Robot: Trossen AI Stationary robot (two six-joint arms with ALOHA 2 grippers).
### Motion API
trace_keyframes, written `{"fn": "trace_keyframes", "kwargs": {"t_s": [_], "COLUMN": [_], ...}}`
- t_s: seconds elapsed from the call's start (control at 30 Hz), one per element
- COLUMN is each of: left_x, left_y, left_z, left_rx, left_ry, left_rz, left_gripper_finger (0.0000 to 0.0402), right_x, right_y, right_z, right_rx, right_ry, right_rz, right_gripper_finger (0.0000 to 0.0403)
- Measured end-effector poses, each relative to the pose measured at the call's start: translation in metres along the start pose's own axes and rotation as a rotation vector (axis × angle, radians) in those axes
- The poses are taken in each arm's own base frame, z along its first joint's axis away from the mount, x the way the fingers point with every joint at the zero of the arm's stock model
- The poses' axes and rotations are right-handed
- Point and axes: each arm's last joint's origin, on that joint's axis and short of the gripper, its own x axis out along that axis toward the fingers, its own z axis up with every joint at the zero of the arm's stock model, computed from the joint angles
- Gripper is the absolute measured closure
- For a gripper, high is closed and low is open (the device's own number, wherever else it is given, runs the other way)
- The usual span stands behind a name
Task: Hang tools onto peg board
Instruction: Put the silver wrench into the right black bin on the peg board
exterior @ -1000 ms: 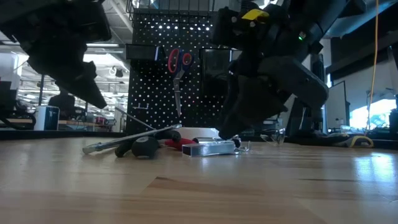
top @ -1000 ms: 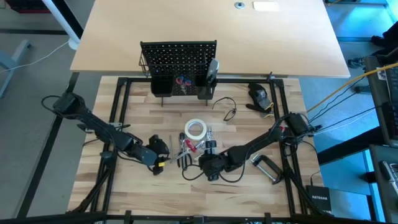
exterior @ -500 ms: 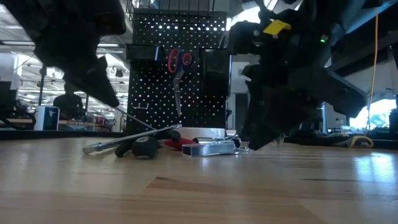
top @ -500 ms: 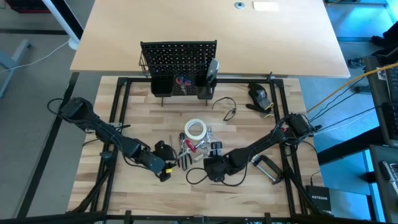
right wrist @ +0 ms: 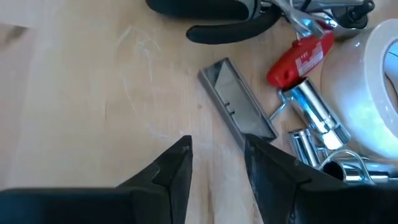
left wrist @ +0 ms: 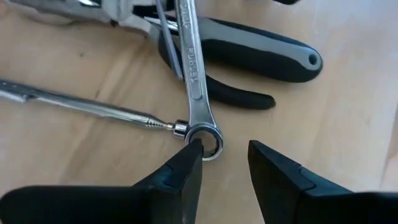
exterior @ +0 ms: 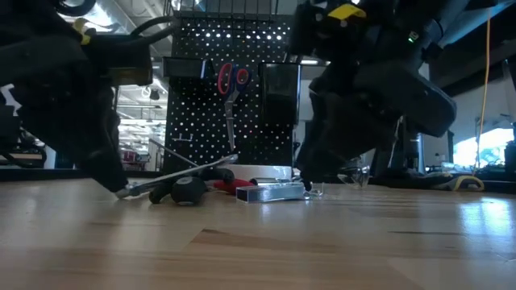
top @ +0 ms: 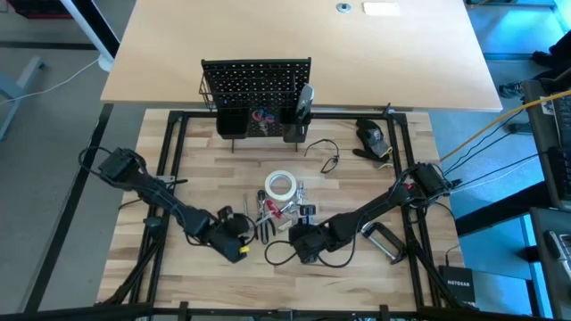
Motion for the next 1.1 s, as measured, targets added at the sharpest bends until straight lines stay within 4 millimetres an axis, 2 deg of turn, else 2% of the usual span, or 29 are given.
{"fn": "trace_keyframes", "kwargs": {"t_s": [0.23,0.53,0.77,0.93,1.1], "left_x": [0.000,-0.012,-0.005,0.004,0.008], "left_y": [0.002,-0.001,0.010,0.021,0.023], "left_z": [0.007,0.022,0.030,0.027,0.024], "left_rx": [0.018,0.068,0.126,0.102,0.097], "left_ry": [-0.020,-0.092,-0.036,-0.012,-0.032], "left_rz": [0.023,0.102,0.095,0.093,0.048], "left_gripper_finger": [0.0282,0.0282,0.0282,0.0282,0.0282], "right_x": [0.000,0.000,0.000,0.000,0.000], "right_y": [0.000,0.000,0.000,0.000,0.000], "right_z": [0.000,0.000,0.000,0.001,0.001], "right_rx": [0.026,0.041,0.048,0.050,0.051], "right_ry": [-0.001,-0.001,-0.002,-0.004,-0.005], "right_rz": [0.007,0.007,0.007,0.007,0.007], "right_gripper_finger": [0.0256,0.0256,0.0256,0.0256,0.0256]}}
